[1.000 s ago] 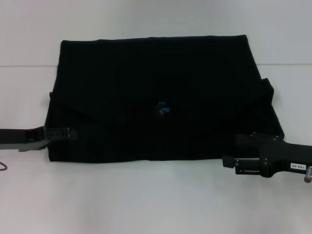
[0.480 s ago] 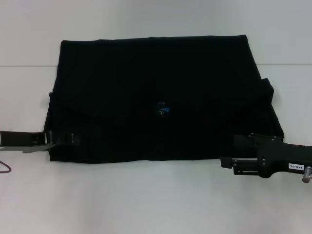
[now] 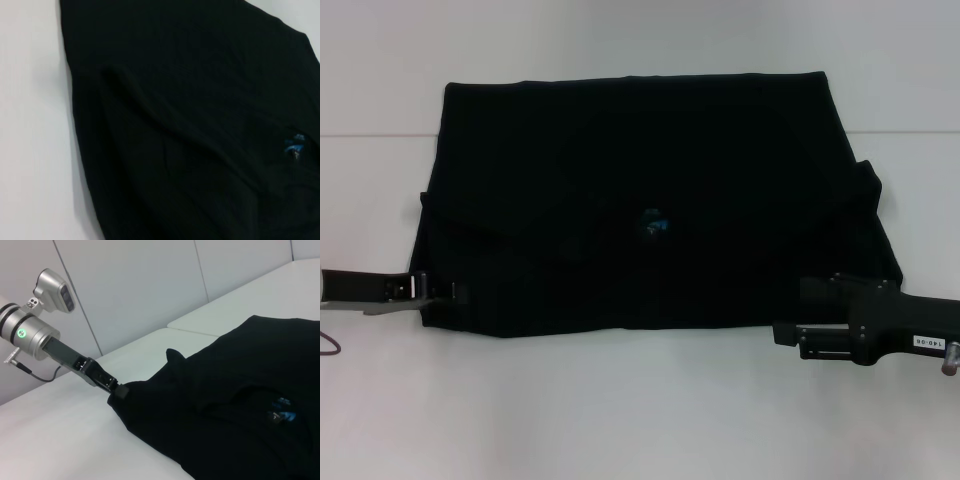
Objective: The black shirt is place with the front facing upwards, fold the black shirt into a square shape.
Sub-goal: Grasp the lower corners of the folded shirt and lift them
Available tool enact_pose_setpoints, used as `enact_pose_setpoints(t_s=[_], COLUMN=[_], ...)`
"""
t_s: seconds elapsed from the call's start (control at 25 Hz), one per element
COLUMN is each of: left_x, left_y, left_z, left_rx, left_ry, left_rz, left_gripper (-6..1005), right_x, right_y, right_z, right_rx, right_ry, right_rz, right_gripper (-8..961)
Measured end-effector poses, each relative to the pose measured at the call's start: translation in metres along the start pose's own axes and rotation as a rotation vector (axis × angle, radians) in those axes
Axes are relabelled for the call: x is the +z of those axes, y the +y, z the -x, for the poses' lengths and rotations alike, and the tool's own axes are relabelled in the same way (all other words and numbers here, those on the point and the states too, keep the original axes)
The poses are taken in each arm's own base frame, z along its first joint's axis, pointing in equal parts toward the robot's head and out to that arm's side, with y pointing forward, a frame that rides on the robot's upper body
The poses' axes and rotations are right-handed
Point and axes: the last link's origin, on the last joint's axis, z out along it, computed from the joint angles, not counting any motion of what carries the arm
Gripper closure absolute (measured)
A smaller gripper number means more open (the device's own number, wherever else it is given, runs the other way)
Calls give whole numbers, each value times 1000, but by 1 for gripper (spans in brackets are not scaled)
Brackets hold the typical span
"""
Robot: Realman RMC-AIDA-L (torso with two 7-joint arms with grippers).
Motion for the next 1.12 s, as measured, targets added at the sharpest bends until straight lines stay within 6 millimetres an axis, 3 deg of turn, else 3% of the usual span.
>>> enact_pose_setpoints(t_s=[0.16, 0.36, 0.64, 0.84, 1.12], left_x=[1, 1, 0, -1, -1], left_y=[0, 1, 2, 2, 3], left_z=[0, 1, -1, -1, -2], left_rx=[6, 12, 26, 26, 24], left_ry=[-8, -12, -12, -9, -6], left_rz=[-3, 1, 8, 13, 14], left_gripper=[696, 918, 919, 922, 925], right_x=[-6, -31, -74, -66, -29], right_y=[-7, -38, -78, -83, -83], right_z=[4, 31, 83, 92, 81], right_rx=[37, 240, 649, 652, 611], right_ry=[-2, 56, 245, 360, 438], right_rz=[-29, -168, -379, -462, -472], right_gripper=[12, 12, 11, 11, 11])
